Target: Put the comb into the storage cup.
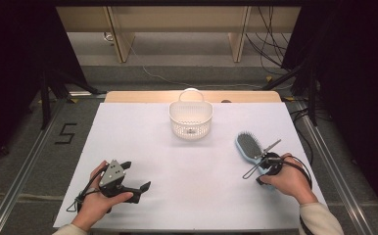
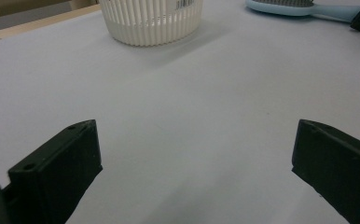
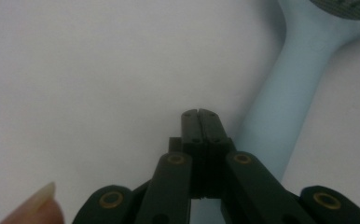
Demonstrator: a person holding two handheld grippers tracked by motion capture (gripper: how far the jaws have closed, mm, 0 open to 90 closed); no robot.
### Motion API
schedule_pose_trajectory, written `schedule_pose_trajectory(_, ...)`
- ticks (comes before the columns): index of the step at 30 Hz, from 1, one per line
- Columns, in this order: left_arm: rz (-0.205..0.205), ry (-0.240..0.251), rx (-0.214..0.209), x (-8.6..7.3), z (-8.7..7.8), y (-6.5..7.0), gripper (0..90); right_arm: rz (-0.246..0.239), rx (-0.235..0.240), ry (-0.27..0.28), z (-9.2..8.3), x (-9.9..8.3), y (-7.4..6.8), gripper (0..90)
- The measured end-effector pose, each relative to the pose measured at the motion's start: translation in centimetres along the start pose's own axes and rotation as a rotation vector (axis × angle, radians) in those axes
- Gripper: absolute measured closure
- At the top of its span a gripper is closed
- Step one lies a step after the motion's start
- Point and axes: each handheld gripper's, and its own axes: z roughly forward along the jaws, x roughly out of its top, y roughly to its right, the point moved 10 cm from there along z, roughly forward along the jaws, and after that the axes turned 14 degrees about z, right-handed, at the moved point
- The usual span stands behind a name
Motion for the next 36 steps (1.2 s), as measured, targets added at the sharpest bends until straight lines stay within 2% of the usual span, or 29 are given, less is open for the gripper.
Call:
schedule_pose_trajectory(10,0.001,0.000,-0.001,0.0,0.0,0.0,0.8,0.033,-0.029,0.001,-0.2,-0.3,1.1,90.0)
schedule_pose_trajectory(18,0.001,0.000,-0.001,0.0,0.0,0.0,0.8,0.056,-0.082,-0.014,-0.5,-0.6,2.1,90.0)
schedule_pose_trajectory(24,0.001,0.002,-0.003,0.0,0.0,0.1,0.8,0.043,-0.077,-0.007,-0.7,-0.5,2.2,90.0)
schedule_pose_trajectory(25,0.002,0.002,-0.003,0.0,0.0,0.1,0.8,0.038,-0.066,0.006,-0.8,-0.4,2.0,90.0)
schedule_pose_trajectory(26,0.001,0.002,-0.003,0.0,0.0,0.1,0.8,0.024,-0.041,0.045,-1.2,0.2,1.6,89.2)
schedule_pose_trajectory(27,0.000,0.001,-0.003,0.0,0.1,0.1,0.8,0.024,-0.041,0.045,-1.2,0.2,1.6,89.2)
schedule_pose_trajectory(28,0.000,0.001,-0.003,0.0,0.1,0.0,0.8,0.020,-0.034,0.070,-1.5,0.5,1.4,87.3)
schedule_pose_trajectory(29,0.001,0.001,-0.003,0.0,0.0,0.0,0.8,0.012,-0.035,0.133,-2.2,1.3,1.2,82.9)
schedule_pose_trajectory(30,0.001,0.002,-0.003,0.0,0.0,0.1,0.8,0.012,-0.035,0.133,-2.2,1.3,1.2,82.9)
schedule_pose_trajectory(31,0.000,0.001,-0.003,0.0,0.0,0.1,0.8,0.016,-0.028,0.211,-2.9,2.2,1.1,77.8)
schedule_pose_trajectory(32,0.000,0.001,-0.003,0.0,0.0,0.1,0.8,0.016,-0.028,0.211,-2.9,2.2,1.1,77.8)
schedule_pose_trajectory(33,0.000,0.001,-0.002,0.0,0.0,0.1,0.8,0.031,-0.016,0.283,-3.6,3.0,1.0,73.6)
schedule_pose_trajectory(36,0.000,0.002,-0.002,0.0,0.0,0.0,0.8,0.054,0.007,0.378,-4.4,3.9,1.2,62.5)
